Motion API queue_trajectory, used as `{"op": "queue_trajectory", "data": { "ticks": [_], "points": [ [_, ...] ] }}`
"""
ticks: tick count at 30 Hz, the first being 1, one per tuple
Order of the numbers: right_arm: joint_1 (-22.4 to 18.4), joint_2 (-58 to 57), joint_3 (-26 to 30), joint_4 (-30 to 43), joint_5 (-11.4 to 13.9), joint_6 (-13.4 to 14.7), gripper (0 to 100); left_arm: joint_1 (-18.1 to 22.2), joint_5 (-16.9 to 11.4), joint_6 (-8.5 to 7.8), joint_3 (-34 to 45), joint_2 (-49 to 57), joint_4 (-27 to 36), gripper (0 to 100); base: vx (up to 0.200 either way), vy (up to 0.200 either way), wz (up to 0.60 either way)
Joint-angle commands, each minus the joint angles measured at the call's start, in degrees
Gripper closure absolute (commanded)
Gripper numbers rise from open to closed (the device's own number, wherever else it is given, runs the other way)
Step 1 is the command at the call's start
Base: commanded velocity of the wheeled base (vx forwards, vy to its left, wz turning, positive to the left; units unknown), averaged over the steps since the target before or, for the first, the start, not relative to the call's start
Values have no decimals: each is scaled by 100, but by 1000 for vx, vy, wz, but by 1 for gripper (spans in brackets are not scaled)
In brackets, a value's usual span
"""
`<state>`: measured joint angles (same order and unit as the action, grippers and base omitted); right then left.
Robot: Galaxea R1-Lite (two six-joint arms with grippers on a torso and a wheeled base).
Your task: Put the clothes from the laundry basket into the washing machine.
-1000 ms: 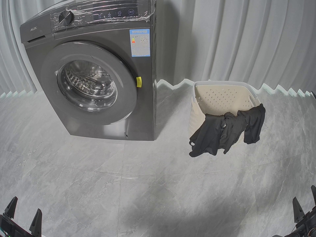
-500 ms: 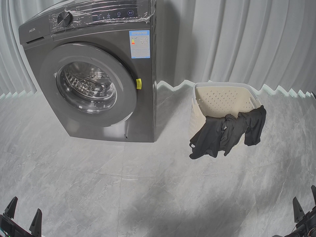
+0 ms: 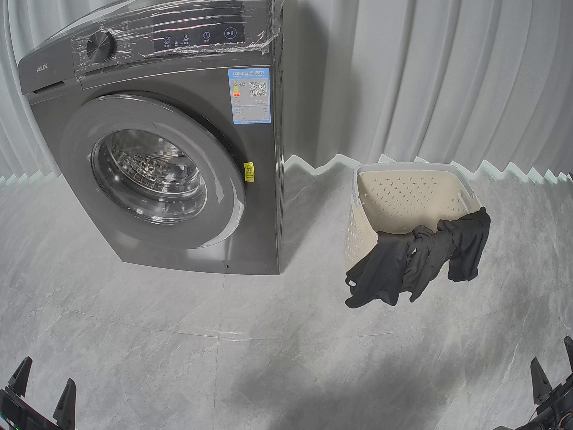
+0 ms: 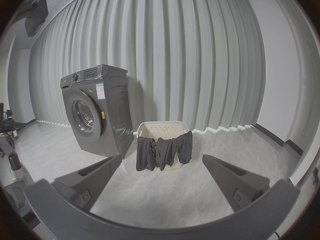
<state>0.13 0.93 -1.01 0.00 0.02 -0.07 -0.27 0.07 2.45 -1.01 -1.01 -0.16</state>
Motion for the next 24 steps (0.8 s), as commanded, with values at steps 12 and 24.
{"op": "queue_trajectory", "data": {
  "ticks": [12,24],
  "points": [
    [-5,-93,101,0,-2,-1,0,0,1,1,92,92,7,0,0,0,-150],
    [-5,-93,101,0,-2,7,0,9,1,1,92,92,-2,0,0,-133,0]
  ]
}}
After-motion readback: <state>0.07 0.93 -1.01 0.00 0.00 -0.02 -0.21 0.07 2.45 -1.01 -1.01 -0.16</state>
